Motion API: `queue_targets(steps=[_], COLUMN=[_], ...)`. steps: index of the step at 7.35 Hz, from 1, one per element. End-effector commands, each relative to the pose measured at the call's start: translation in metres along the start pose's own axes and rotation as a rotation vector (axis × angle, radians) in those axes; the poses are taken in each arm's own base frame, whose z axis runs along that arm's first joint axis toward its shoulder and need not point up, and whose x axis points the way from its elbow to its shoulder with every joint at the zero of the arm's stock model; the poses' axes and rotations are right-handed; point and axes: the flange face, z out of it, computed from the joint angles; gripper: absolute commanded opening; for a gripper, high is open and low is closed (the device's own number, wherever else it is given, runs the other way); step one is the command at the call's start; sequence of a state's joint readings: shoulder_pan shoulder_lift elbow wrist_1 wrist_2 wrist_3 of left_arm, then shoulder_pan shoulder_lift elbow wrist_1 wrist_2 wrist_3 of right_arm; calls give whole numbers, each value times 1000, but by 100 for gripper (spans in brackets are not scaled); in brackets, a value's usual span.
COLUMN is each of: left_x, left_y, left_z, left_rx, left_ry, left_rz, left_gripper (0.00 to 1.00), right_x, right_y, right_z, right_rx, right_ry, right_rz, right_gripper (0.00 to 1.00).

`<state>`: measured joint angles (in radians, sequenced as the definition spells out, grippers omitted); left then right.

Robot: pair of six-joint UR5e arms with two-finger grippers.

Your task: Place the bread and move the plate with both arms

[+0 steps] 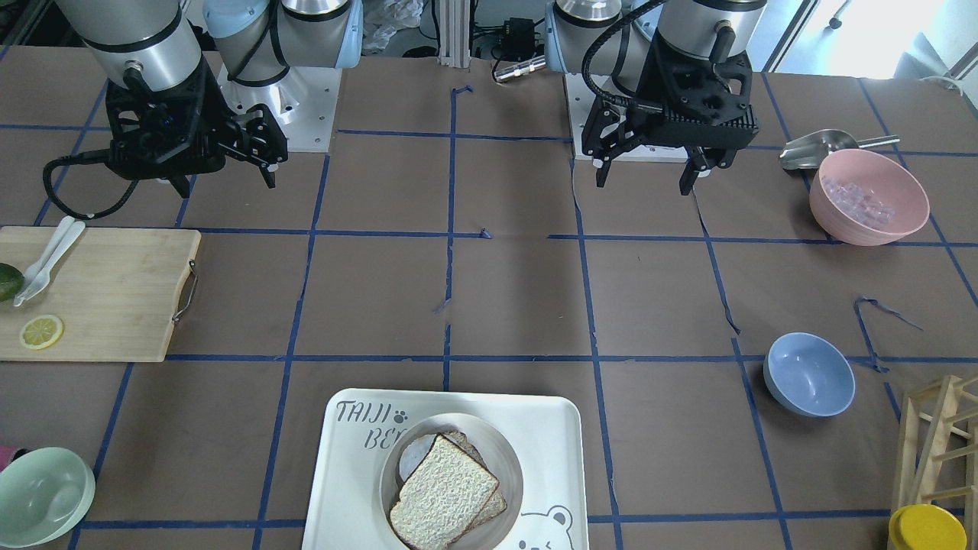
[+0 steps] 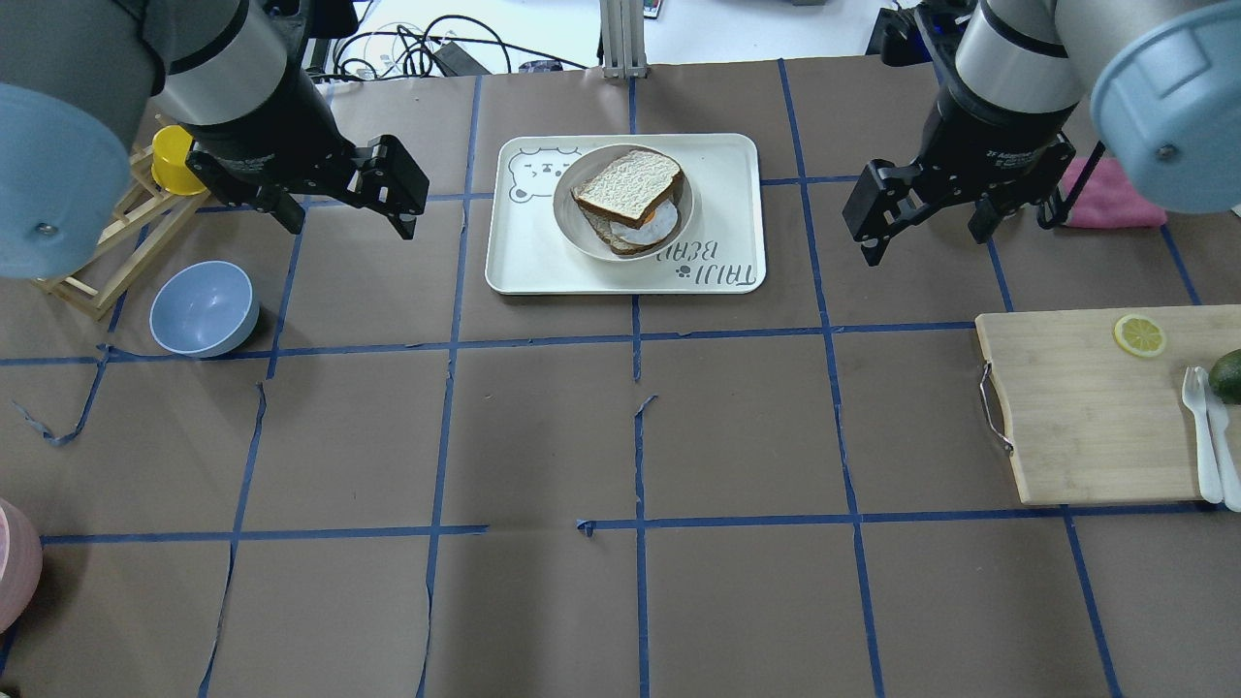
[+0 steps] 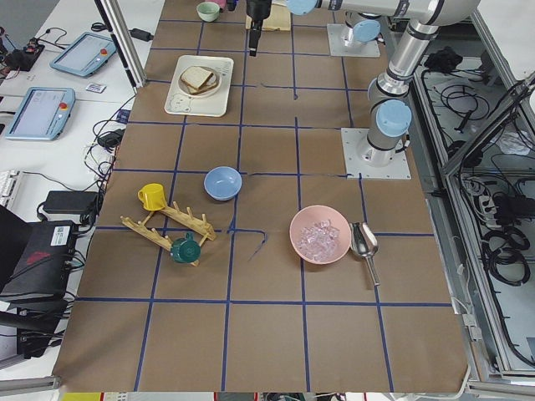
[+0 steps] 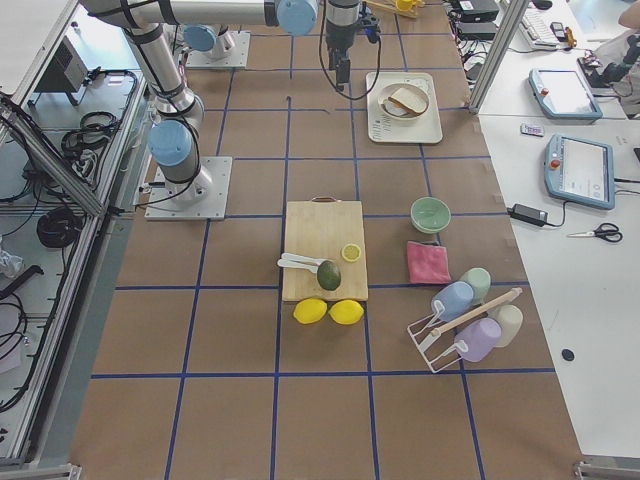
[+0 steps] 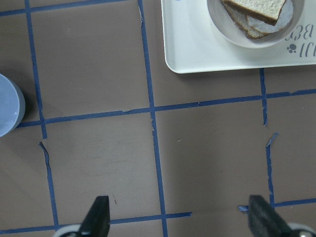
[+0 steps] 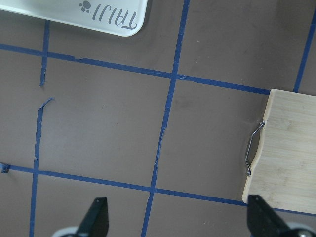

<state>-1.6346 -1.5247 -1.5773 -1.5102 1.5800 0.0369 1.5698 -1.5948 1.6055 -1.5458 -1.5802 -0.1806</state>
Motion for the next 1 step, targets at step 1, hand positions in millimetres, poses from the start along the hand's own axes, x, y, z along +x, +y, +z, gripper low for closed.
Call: queue_targets(steps=[1], left_x=[0], left_y=[1], left_z=[-2], left_rx=[4], left_ry=[0], left_rz=[1], left_gripper=[100], right_x=[0], right_y=[0], right_z=[0], right_rx=[-1], right_ry=[0], right_rz=[2], right_gripper=[100])
